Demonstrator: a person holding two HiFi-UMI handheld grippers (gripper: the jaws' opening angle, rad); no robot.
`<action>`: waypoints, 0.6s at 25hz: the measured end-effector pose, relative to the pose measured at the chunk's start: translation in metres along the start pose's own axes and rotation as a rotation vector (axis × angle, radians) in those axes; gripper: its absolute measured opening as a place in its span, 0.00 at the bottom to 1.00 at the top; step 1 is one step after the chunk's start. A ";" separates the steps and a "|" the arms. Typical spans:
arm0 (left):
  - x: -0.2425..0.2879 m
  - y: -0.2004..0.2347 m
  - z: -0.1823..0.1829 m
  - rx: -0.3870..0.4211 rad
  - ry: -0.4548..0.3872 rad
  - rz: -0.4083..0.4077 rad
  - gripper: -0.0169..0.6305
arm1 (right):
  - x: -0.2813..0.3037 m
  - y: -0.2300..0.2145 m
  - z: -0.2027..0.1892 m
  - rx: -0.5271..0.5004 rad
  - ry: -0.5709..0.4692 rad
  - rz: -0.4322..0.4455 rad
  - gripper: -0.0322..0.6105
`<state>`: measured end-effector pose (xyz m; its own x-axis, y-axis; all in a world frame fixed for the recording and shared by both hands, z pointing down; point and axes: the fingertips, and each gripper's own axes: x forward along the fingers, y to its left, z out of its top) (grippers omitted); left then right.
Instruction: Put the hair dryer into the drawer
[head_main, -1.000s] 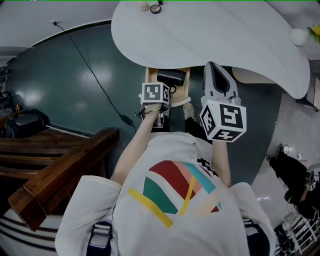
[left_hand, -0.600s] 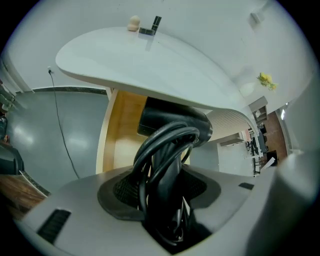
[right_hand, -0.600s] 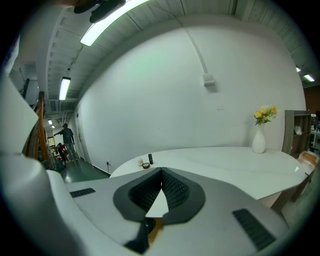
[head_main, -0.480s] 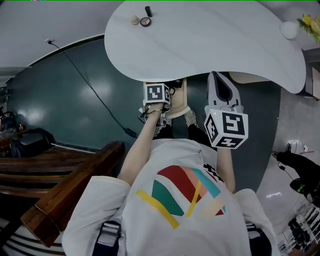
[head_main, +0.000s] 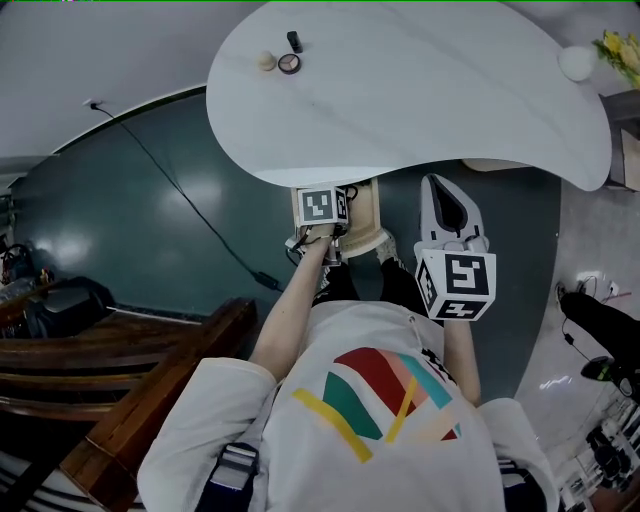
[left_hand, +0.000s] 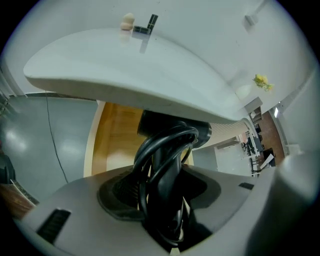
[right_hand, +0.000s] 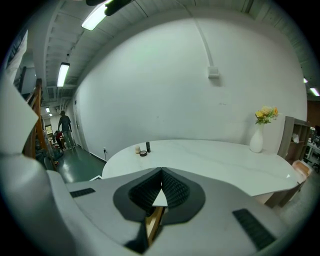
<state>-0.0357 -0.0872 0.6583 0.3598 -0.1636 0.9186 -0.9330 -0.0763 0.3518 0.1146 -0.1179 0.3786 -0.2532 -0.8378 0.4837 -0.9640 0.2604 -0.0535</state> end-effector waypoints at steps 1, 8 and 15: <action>0.001 0.002 0.002 -0.001 -0.016 -0.007 0.37 | -0.001 0.001 -0.002 -0.004 0.007 -0.002 0.07; 0.016 0.008 0.009 -0.026 -0.090 -0.009 0.37 | -0.006 -0.004 -0.020 -0.026 0.065 -0.031 0.07; 0.029 0.015 0.014 0.029 -0.160 0.008 0.37 | -0.004 0.004 -0.036 -0.012 0.103 -0.023 0.07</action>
<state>-0.0394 -0.1071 0.6878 0.3515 -0.3185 0.8803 -0.9360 -0.1023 0.3368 0.1148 -0.0965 0.4078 -0.2209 -0.7900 0.5719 -0.9682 0.2483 -0.0310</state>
